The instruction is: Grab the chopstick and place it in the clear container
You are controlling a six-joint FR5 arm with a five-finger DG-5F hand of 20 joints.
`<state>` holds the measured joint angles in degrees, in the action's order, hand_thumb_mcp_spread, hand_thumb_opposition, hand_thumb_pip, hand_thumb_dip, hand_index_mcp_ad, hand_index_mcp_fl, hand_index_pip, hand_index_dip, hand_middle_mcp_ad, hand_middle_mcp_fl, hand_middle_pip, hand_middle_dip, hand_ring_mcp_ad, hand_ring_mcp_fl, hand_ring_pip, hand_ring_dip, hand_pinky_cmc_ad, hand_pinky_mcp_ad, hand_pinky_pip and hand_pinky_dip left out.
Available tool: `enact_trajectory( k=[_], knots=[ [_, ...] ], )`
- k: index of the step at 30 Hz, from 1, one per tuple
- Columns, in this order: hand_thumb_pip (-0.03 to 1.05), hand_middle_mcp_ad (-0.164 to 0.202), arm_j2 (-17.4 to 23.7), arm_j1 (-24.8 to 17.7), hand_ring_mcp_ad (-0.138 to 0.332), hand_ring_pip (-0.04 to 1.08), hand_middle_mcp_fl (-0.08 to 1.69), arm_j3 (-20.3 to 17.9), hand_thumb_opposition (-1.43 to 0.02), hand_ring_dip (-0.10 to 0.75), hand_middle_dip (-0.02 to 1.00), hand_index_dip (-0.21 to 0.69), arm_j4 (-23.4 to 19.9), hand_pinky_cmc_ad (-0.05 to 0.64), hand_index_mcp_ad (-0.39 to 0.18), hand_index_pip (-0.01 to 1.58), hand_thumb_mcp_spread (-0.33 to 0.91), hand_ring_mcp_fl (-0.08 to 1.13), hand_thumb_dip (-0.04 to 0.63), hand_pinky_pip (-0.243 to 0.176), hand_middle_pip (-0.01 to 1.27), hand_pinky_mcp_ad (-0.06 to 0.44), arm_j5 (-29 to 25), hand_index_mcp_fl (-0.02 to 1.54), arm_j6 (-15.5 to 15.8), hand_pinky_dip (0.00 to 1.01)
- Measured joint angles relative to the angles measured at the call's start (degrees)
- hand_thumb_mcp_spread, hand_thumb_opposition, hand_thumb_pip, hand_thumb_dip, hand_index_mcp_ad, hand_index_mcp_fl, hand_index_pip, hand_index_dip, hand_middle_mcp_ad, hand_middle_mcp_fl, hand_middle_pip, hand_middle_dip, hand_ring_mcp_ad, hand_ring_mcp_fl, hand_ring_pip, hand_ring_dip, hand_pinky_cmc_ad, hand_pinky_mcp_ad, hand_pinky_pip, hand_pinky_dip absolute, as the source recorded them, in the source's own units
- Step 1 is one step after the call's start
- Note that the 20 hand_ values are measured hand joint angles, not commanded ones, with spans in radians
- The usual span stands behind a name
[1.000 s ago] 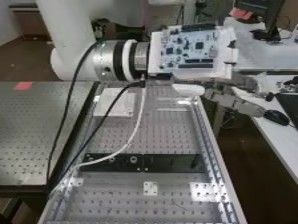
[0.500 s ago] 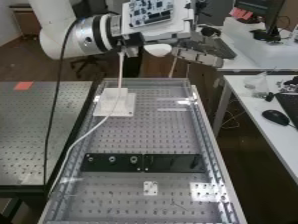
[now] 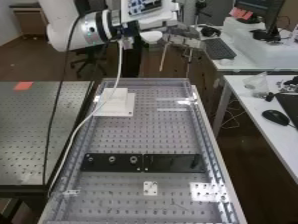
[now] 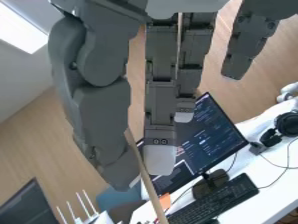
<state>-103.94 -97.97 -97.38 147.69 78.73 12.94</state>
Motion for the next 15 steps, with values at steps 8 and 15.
enact_trajectory(
  k=[8, 15],
  knots=[
    [0.37, 0.035, -0.67, -3.81, 0.024, 0.11, 1.43, -0.71, -1.08, 0.546, 0.72, 0.386, -0.09, 0.358, -0.33, 0.5, 0.69, 0.61, 0.284, 0.035, 0.26, 0.312, -0.68, 1.22, 2.24, 0.18],
    [0.37, 0.035, -3.69, -5.76, 0.023, 0.11, 1.43, 0.85, -1.08, 0.545, 0.72, 0.386, 1.02, 0.358, -0.326, 0.5, 0.69, 0.61, 0.284, 0.035, 0.26, 0.316, -0.07, 1.22, 4.88, 0.18]
  ],
)
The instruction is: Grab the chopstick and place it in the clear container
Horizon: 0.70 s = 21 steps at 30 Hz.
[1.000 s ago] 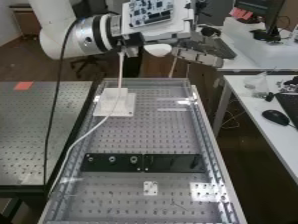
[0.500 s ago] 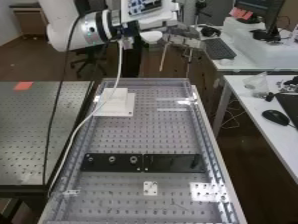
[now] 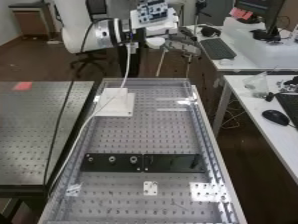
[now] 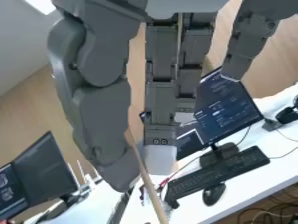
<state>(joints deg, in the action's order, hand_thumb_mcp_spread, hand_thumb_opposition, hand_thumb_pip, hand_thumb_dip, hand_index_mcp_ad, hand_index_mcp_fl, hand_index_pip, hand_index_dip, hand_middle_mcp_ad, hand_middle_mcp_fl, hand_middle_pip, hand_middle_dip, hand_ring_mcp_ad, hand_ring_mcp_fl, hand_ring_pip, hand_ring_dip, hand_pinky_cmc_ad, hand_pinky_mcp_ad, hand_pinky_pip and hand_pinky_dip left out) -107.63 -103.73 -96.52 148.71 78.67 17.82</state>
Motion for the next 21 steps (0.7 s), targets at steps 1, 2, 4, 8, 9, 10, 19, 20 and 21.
enact_trajectory(
  k=[1, 2, 4, 8, 9, 10, 19, 20, 21],
  knots=[
    [0.37, 0.035, -0.51, -0.15, 0.023, 0.11, 1.43, 0.48, -1.08, 0.545, 0.72, 0.386, 0.35, 0.358, -0.328, 0.5, 0.69, 0.61, 0.284, 0.035, 0.26, 0.312, 0.24, 1.22, 0.13, 0.18],
    [0.37, 0.035, -0.6, -0.18, 0.023, 0.11, 1.43, 0.57, -1.08, 0.545, 0.72, 0.386, 0.43, 0.358, -0.33, 0.5, 0.69, 0.61, 0.284, 0.035, 0.26, 0.312, 0.22, 1.22, 0.14, 0.18],
    [0.37, 0.035, -1.06, -0.27, 0.023, 0.11, 1.43, 1.07, -1.08, 0.545, 0.72, 0.386, 0.9, 0.358, -0.328, 0.5, 0.69, 0.61, 0.284, 0.035, 0.26, 0.312, -0.71, 1.22, 0.12, 0.18],
    [0.37, 0.035, -2.89, -0.14, 0.023, 0.11, 1.43, 2.58, -1.08, 0.545, 0.72, 0.386, 2.47, 0.358, -0.323, 0.5, 0.69, 0.61, 0.284, 0.035, 0.26, 0.316, 0.34, 1.22, -0.41, 0.18],
    [0.37, 0.035, -3.08, -0.12, 0.023, 0.11, 1.43, 2.74, -1.08, 0.545, 0.72, 0.382, 2.68, 0.358, -0.326, 0.5, 0.69, 0.61, 0.284, 0.035, 0.26, 0.312, 0.55, 1.22, -0.46, 0.18],
    [0.37, 0.035, -3.45, -0.07, 0.024, 0.11, 1.43, 3.09, -1.08, 0.545, 0.72, 0.386, 3.24, 0.358, -0.328, 0.5, 0.69, 0.61, 0.284, 0.035, 0.26, 0.316, 0.67, 1.22, -0.53, 0.18],
    [0.37, 0.037, -5.94, 0.37, 0.023, 0.11, 1.43, 4.79, -1.08, 0.545, 0.72, 0.382, 6.25, 0.358, -0.323, 0.5, 0.69, 0.62, 0.284, 0.035, 0.26, 0.312, -1.04, 1.22, -0.38, 0.18],
    [0.37, 0.037, -6.29, 0.39, 0.023, 0.11, 1.43, 5.03, -1.08, 0.545, 0.72, 0.382, 6.62, 0.358, -0.326, 0.5, 0.69, 0.62, 0.284, 0.035, 0.26, 0.312, -0.95, 1.22, -0.25, 0.18],
    [0.37, 0.037, -6.47, 0.42, 0.023, 0.11, 1.43, 5.14, -1.08, 0.545, 0.72, 0.382, 6.77, 0.358, -0.323, 0.5, 0.69, 0.63, 0.284, 0.035, 0.26, 0.312, -0.89, 1.22, -0.19, 0.18]
  ],
)
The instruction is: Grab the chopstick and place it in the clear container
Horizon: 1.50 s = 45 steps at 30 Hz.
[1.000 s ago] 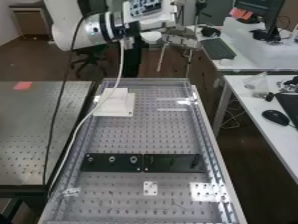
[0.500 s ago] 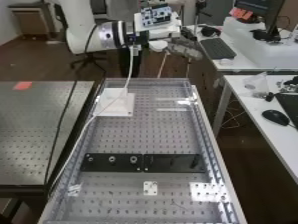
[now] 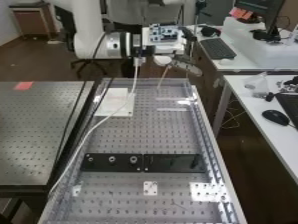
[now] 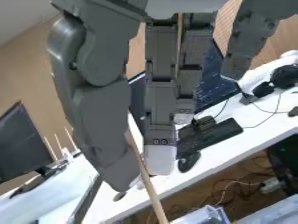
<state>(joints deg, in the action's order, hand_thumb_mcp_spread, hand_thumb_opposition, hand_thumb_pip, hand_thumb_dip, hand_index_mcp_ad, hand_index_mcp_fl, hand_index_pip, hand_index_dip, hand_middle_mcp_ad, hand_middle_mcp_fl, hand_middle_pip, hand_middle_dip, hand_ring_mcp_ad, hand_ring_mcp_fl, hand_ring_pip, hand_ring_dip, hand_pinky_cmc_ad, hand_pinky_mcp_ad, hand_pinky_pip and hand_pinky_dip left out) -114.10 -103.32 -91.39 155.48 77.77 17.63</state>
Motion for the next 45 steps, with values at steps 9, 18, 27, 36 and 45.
enact_trajectory(
  k=[9, 18, 27, 36, 45],
  knots=[
    [0.37, 0.037, -2.47, 0.42, 0.023, 0.11, 1.43, 1.45, -1.08, 0.545, 0.72, 0.379, 2.24, 0.36, -0.321, 0.5, 0.69, 0.62, 0.284, 0.037, 0.26, 0.312, 1.95, 1.22, 0.9, 0.18],
    [0.37, 0.037, -4.95, 0.22, 0.023, 0.11, 1.43, 3.81, -1.08, 0.546, 0.72, 0.379, 5.68, 0.36, -0.328, 0.5, 0.69, 0.63, 0.284, 0.037, 0.26, 0.312, 1.42, 1.22, 1.96, 0.18],
    [0.37, 0.037, -6.86, 0.11, 0.023, 0.11, 1.43, 5.88, -1.08, 0.546, 0.72, 0.379, 7.44, 0.358, -0.319, 0.5, 0.69, 0.62, 0.284, 0.037, 0.26, 0.312, 2.61, 1.22, 2.52, 0.18],
    [0.37, 0.037, -8.21, -0.24, 0.023, 0.11, 1.43, 7.12, -1.08, 0.545, 0.72, 0.379, 7.99, 0.358, -0.323, 0.51, 0.69, 0.62, 0.284, 0.037, 0.26, 0.312, 3.75, 1.22, 2.89, 0.18],
    [0.37, 0.037, -9.52, -0.53, 0.023, 0.11, 1.43, 8.44, -1.08, 0.545, 0.72, 0.367, 9.32, 0.358, -0.319, 0.52, 0.69, 0.63, 0.284, 0.037, 0.26, 0.312, 2.06, 1.23, 3.08, 0.18]
  ],
)
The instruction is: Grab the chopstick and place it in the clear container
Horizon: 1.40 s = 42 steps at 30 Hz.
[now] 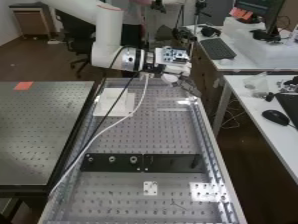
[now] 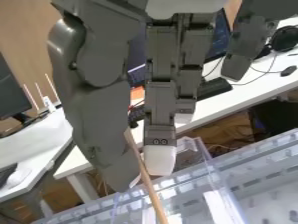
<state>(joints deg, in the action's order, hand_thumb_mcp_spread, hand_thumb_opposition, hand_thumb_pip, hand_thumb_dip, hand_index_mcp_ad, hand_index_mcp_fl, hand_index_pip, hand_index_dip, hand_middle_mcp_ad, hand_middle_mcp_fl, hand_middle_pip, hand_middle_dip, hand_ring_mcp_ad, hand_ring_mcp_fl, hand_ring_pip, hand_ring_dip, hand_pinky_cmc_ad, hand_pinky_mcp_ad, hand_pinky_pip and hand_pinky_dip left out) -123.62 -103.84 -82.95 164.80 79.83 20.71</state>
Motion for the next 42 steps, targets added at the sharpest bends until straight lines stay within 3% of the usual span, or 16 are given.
enact_trajectory(
  k=[12, 15, 17, 21, 25, 26, 30, 42],
  knots=[
    [0.37, 0.037, -0.63, 0.21, 0.023, 0.11, 1.44, 0.59, -1.08, 0.545, 0.72, 0.36, 0.66, 0.361, -0.328, 0.52, 0.69, 0.62, 0.284, 0.045, 0.26, 0.314, 1.69, 1.22, -0.24, 0.18],
    [0.36, 0.035, -0.63, 0.27, 0.023, 0.11, 1.31, 0.69, -1.07, 0.545, 0.72, 0.372, 0.82, 0.361, -0.319, 0.51, 0.69, 0.61, 0.284, 0.045, 0.24, 0.312, 0.2, 1.21, -0.3, 0.18],
    [0.41, 0.035, -0.61, 0.44, 0.024, 0.11, 1.18, 0.79, -0.99, 0.545, 0.72, 0.346, 0.91, 0.367, -0.319, 0.45, 0.62, 0.56, 0.29, 0.045, 0.18, 0.312, 1.25, 1.11, -0.3, 0.18],
    [0.51, 0.035, -0.52, 0.55, 0.024, 0.1, 1.08, 1.01, -0.91, 0.545, 0.72, 0.298, 1.26, 0.4, -0.319, 0.34, 0.52, 0.44, 0.286, 0.045, 0.15, 0.312, 3.69, 0.92, -0.4, 0.19],
    [0.55, 0.037, -0.44, 0.66, 0.023, 0.09, 0.99, 1.28, -0.87, 0.546, 0.72, 0.272, 1.86, 0.412, -0.304, 0.29, 0.47, 0.39, 0.291, 0.026, 0.14, 0.314, 1.46, 0.86, -0.47, 0.22],
    [0.55, 0.033, -0.43, 0.7, 0.024, 0.09, 1.0, 1.31, -0.87, 0.538, 0.72, 0.262, 2.2, 0.412, -0.293, 0.28, 0.46, 0.39, 0.291, 0.003, 0.14, 0.314, 0.99, 0.84, -0.53, 0.23],
    [0.56, 0.037, -0.27, 0.77, 0.023, 0.09, 0.94, 1.25, -0.85, 0.532, 0.71, 0.248, 1.88, 0.412, -0.286, 0.24, 0.45, 0.35, 0.291, -0.012, 0.12, 0.314, 2.14, 0.82, -0.72, 0.25],
    [0.56, 0.037, 4.19, 0.8, 0.035, 0.09, 0.82, -0.54, -0.81, 0.51, 0.71, 0.248, -4.1, 0.433, -0.269, 0.11, 0.38, 0.28, 0.288, -0.058, 0.12, 0.314, 5.46, 0.69, -0.98, 0.31]
  ],
)
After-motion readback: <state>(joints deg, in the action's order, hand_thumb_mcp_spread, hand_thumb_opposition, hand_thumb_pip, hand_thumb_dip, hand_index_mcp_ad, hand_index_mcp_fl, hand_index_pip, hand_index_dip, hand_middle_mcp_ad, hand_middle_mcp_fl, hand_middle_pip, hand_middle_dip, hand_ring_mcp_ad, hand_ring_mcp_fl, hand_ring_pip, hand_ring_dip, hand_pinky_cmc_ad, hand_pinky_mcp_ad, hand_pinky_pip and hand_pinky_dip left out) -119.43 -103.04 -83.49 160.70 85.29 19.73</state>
